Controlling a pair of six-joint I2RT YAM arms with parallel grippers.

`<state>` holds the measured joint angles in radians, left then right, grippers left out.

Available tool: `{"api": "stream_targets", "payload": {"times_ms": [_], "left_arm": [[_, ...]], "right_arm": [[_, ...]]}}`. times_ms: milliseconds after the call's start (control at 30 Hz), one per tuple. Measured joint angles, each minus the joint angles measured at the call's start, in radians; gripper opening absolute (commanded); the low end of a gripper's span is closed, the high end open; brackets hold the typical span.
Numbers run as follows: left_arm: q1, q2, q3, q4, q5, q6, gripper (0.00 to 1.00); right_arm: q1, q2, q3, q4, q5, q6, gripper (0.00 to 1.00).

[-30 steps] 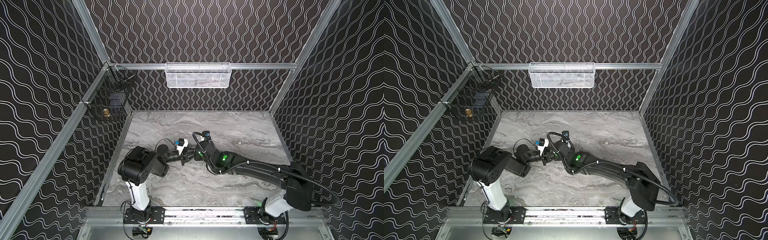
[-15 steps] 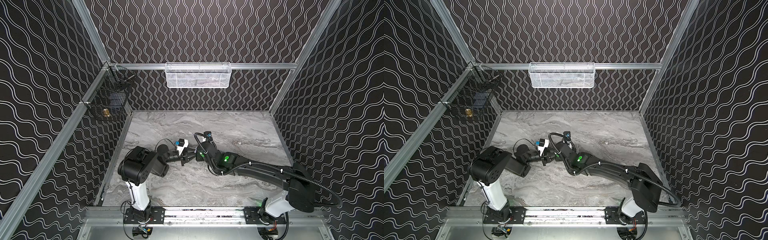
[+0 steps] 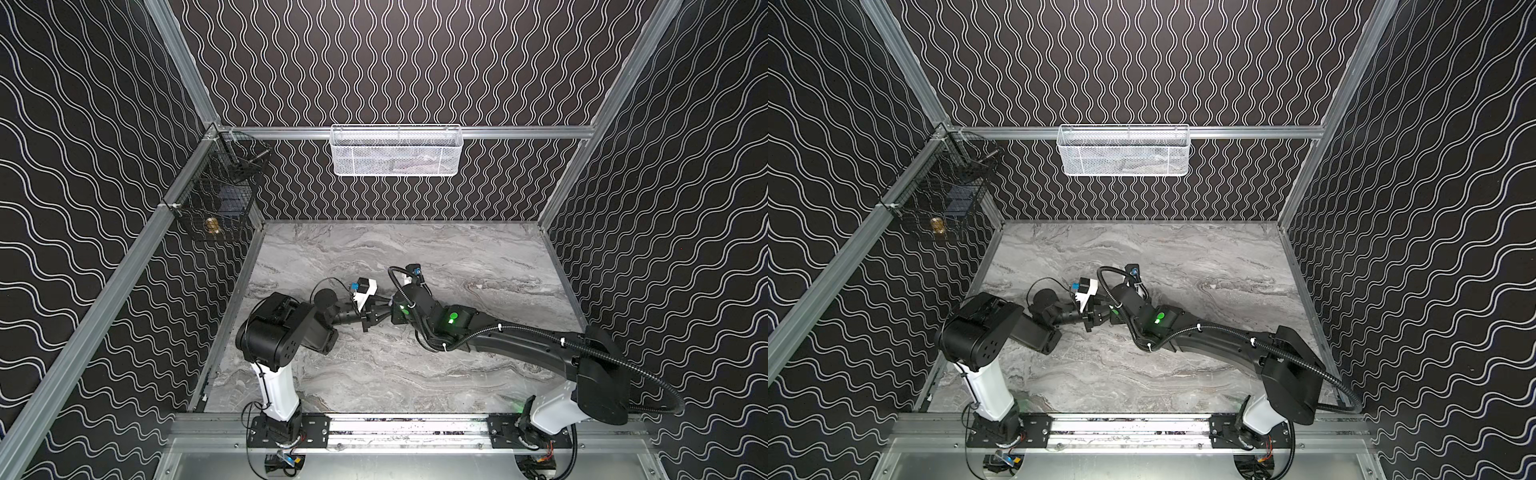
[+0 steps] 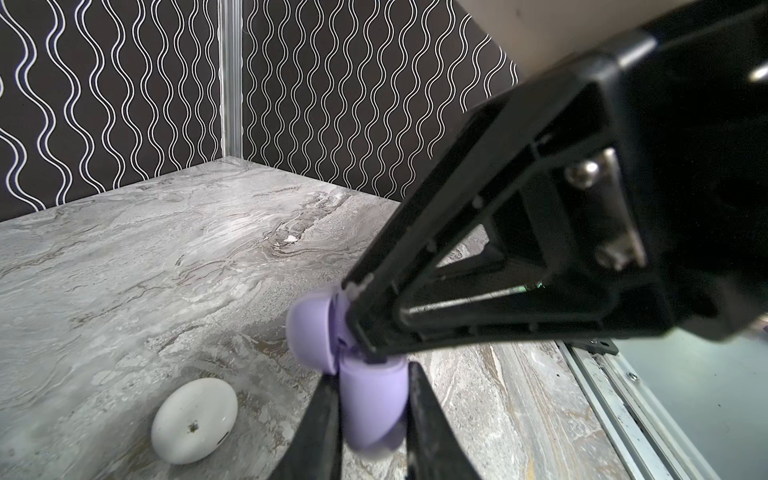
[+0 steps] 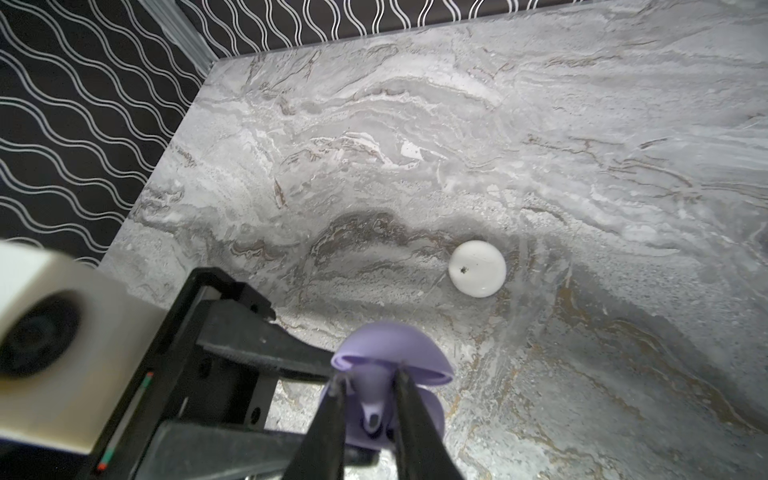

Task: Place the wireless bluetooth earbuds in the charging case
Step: 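Push the lilac earbud into the open case's empty slot with the right gripper, then press the lilac case lid shut with the right gripper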

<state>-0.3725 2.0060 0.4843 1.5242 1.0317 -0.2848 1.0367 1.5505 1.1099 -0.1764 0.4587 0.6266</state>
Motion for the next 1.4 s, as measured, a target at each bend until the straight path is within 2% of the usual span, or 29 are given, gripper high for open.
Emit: {"api": "stream_targets", "payload": {"times_ms": [333,633,733,867,1133,1400], "left_arm": [[-0.006,0.000,0.001,0.000,0.023,0.000,0.22],[-0.010,0.000,0.001,0.000,0.045,0.003,0.22],[-0.014,0.000,0.001,0.000,0.045,0.004,0.21],[-0.029,0.000,-0.005,0.000,0.053,0.024,0.21],[-0.050,-0.010,-0.027,0.001,0.059,0.072,0.22],[-0.081,-0.039,-0.066,0.001,0.029,0.156,0.22]], "right_arm": [[-0.008,-0.014,-0.018,0.027,-0.035,-0.022,0.24],[-0.014,-0.094,-0.053,0.025,-0.033,-0.022,0.27],[-0.024,-0.117,-0.058,0.024,-0.026,-0.020,0.34],[-0.067,-0.143,-0.068,0.014,-0.036,-0.003,0.48],[-0.141,-0.142,-0.060,-0.004,-0.201,0.039,0.62],[-0.160,-0.070,-0.014,-0.021,-0.386,0.055,0.65]]}}
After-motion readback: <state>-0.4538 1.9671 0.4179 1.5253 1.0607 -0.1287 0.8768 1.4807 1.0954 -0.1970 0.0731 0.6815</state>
